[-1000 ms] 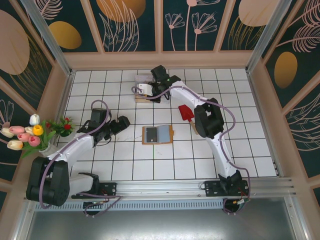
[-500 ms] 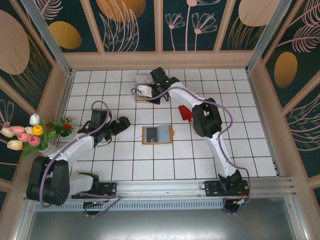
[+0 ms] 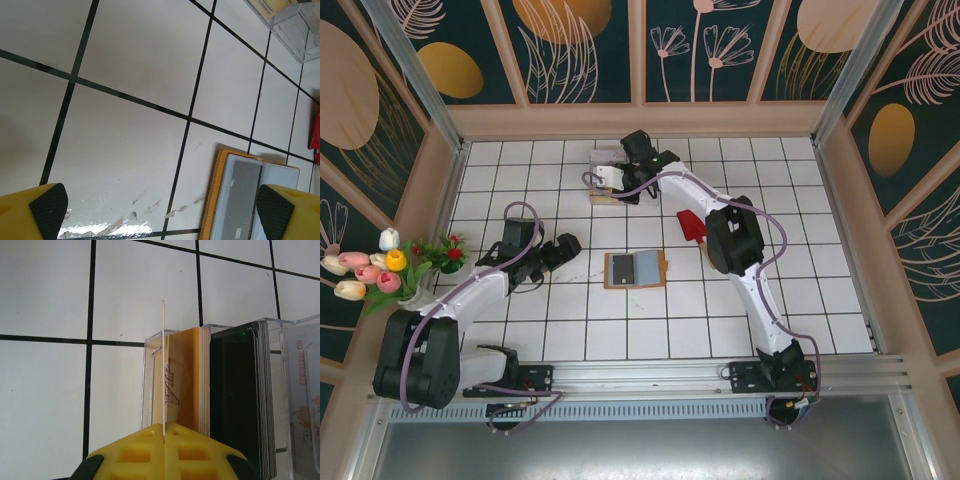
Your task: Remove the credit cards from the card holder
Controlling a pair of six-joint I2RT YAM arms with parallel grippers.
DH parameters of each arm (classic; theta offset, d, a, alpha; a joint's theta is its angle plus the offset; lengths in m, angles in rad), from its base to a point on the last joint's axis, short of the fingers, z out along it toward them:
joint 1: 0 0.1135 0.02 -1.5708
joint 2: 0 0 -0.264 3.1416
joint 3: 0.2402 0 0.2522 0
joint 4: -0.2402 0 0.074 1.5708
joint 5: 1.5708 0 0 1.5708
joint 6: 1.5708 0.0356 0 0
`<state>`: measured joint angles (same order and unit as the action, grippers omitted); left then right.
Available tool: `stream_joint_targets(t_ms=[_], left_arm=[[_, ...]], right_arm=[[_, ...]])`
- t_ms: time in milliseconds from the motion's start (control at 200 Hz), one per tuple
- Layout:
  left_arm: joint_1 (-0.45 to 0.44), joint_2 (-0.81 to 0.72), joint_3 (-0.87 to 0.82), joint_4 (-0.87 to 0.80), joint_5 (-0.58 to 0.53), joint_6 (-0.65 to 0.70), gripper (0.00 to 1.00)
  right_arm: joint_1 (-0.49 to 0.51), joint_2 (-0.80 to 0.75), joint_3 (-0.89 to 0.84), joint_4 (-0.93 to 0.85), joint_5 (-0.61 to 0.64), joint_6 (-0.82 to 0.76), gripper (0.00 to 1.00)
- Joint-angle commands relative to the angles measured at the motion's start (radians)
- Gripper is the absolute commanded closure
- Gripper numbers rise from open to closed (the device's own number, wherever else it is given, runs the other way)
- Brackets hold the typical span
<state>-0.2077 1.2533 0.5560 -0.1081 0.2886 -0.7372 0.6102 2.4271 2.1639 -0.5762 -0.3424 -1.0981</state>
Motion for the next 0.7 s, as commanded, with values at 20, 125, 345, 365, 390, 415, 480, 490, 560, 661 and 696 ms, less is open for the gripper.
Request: stream_joint_targets(t_ms=[20,125,345,365,390,415,480,490,560,661,696], left_arm=[[0.004,0.008,-0.014,0.02,0.017,-0.008,0.01],[0.004,0.008,-0.015,0.021,0.016,-0.006,0.01],[0.004,0.012,-0.015,0.02,0.016,-0.006,0.02],[0.004,0.012,-0.015,0.021,0.017,-0.005,0.02],[0.004,0.012,-0.015,0.021,0.018,-0.007,0.02],[0.004,0.012,-0.015,0.021,0.017,-0.007,0.01],[0.004,0.012,-0.016,0.022,0.021,-0.009,0.02],[0.004,0.012,-0.016,0.022,0.021,-0.009,0.02],[0.004,0.012,-0.016,0.022,0.023,-0.008,0.02],[0.004,0.012,-0.018,0.021,0.024,-0.009,0.01],[0.005,0.011,-0.019,0.021,0.024,-0.009,0.01]], right_arm=[[-0.007,-0.01,0.028,-0.008,0.011,-0.005,1.0],[-0.007,0.003,0.027,-0.013,0.016,-0.004,1.0],[-0.006,0.021,0.026,-0.011,0.017,0.011,1.0],[-0.006,0.021,0.025,-0.011,0.017,0.015,1.0],[-0.006,0.021,0.022,-0.01,0.015,0.017,1.0],[-0.006,0.021,0.019,-0.004,0.014,0.023,1.0],[-0.006,0.022,0.013,0.012,0.016,0.042,1.0],[-0.006,0.022,0.013,0.013,0.017,0.044,1.0],[-0.005,0.027,0.012,0.017,0.021,0.05,0.99],[0.0,0.033,0.013,0.014,0.028,0.055,0.97],[-0.001,0.033,0.013,0.013,0.029,0.055,0.97]])
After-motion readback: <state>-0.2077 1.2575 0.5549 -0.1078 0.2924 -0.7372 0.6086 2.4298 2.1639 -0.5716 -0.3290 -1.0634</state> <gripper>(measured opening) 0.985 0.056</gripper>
